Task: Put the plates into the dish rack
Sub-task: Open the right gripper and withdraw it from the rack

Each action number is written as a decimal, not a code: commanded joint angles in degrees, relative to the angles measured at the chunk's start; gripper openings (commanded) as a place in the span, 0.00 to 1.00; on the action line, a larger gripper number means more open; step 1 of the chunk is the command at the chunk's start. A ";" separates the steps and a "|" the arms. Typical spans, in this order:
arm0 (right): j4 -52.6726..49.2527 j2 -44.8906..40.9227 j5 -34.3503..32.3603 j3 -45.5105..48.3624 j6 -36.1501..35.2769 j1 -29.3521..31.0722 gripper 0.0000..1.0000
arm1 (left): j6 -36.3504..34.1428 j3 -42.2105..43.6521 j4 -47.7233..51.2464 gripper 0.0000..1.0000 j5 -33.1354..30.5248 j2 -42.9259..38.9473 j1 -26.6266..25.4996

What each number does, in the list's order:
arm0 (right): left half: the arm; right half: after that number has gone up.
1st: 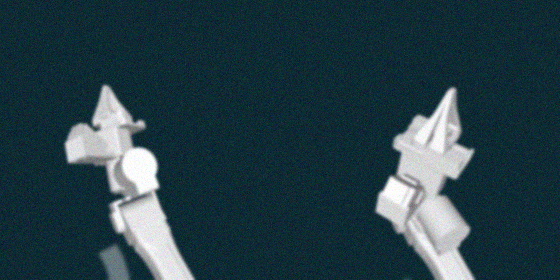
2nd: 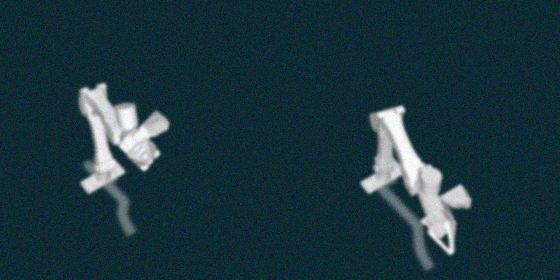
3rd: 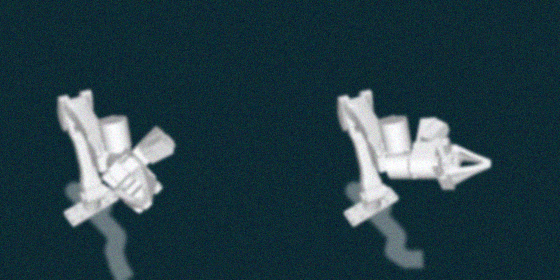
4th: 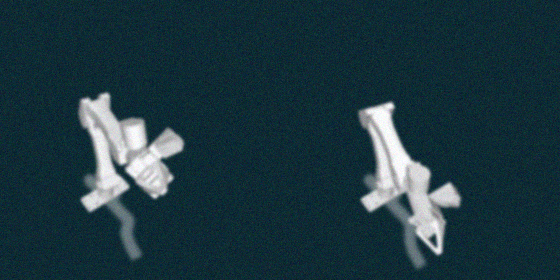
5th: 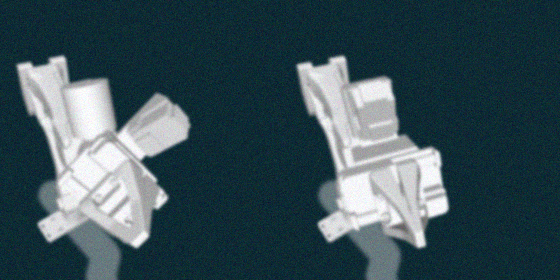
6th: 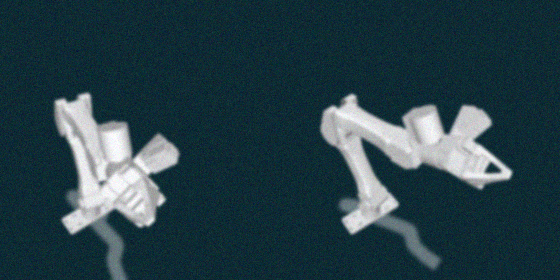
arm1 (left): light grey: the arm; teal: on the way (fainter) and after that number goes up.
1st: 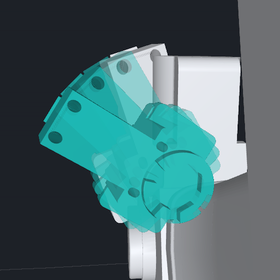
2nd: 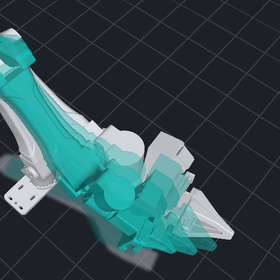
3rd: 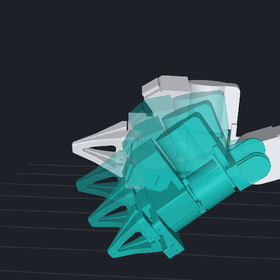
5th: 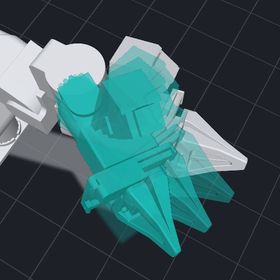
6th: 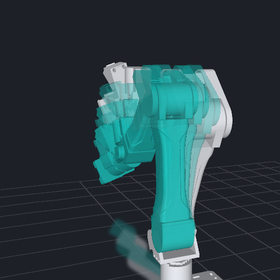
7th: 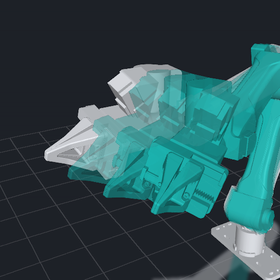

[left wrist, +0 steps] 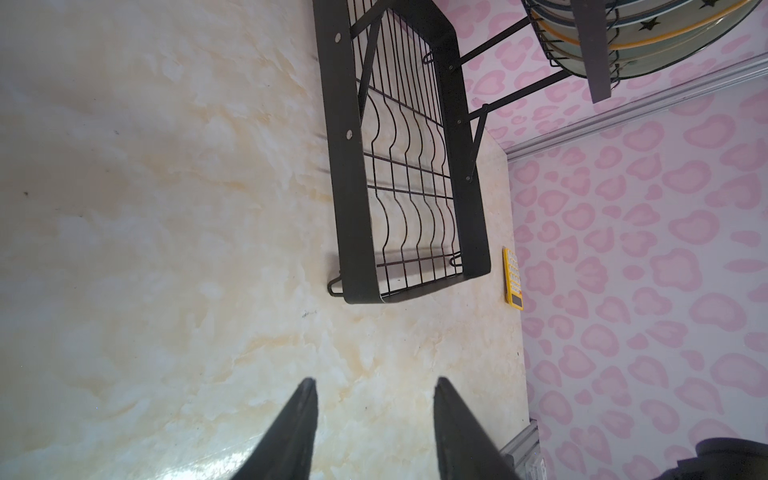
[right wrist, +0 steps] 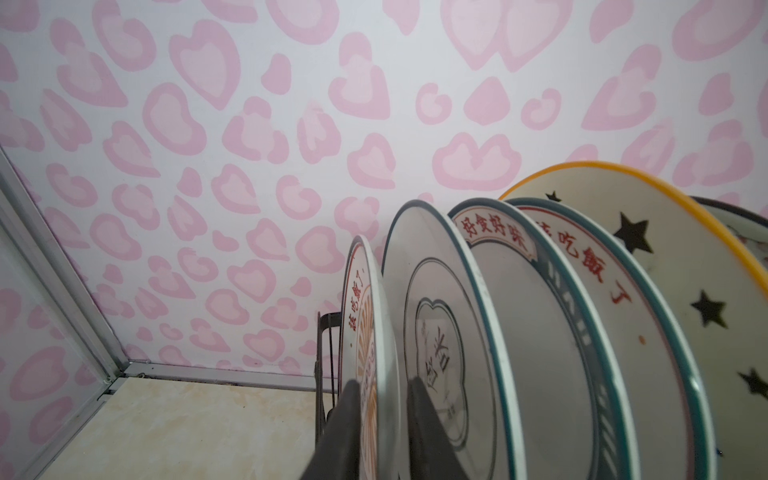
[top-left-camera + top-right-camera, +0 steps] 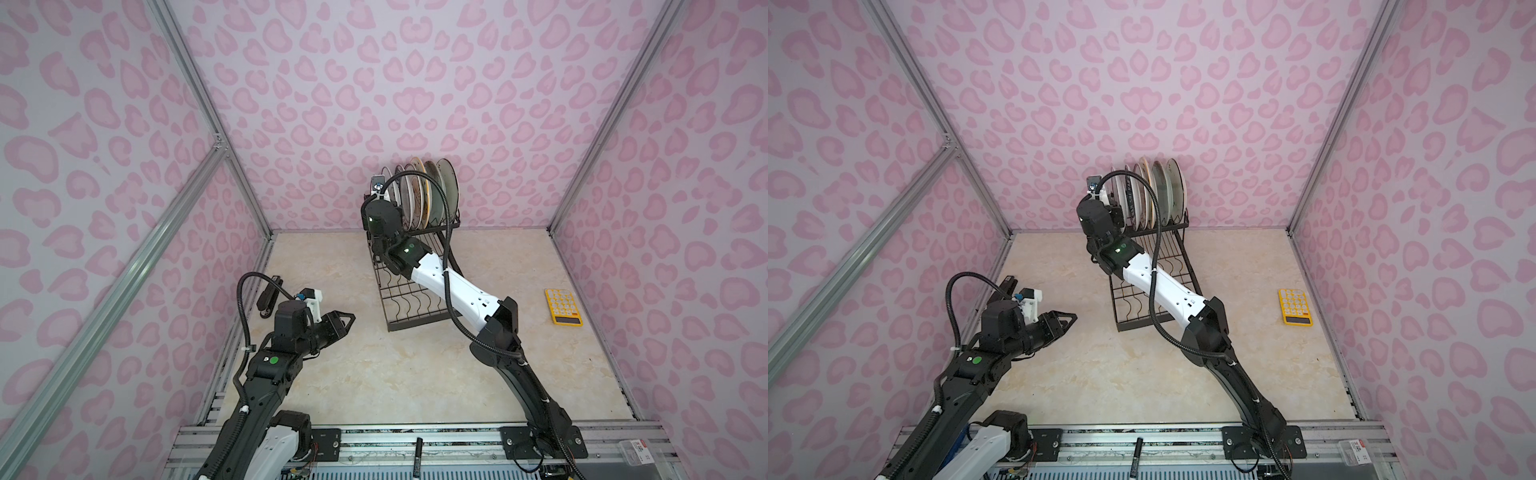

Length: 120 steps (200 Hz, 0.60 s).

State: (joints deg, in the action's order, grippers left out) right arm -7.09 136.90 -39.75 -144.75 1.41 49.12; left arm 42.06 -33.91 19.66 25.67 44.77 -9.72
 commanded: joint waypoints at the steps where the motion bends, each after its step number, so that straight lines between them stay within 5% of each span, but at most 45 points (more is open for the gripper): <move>1: 2.03 -0.65 -1.46 0.32 -2.40 0.41 0.21 | -0.05 -0.19 -1.19 0.48 -0.18 0.00 0.05; 81: 5.29 -5.42 -2.53 2.66 -8.65 1.63 0.22 | 0.17 -0.21 -1.03 0.50 -0.61 -0.48 -0.01; 120: 11.48 -18.04 -2.70 17.47 -12.39 1.35 0.26 | -2.61 -3.15 2.11 0.52 -3.47 0.63 0.03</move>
State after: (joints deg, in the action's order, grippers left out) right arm -1.80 124.88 -41.52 -135.31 -7.66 50.76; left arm 41.78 -34.94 20.84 24.29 44.80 -9.72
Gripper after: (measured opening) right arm 0.266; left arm 0.518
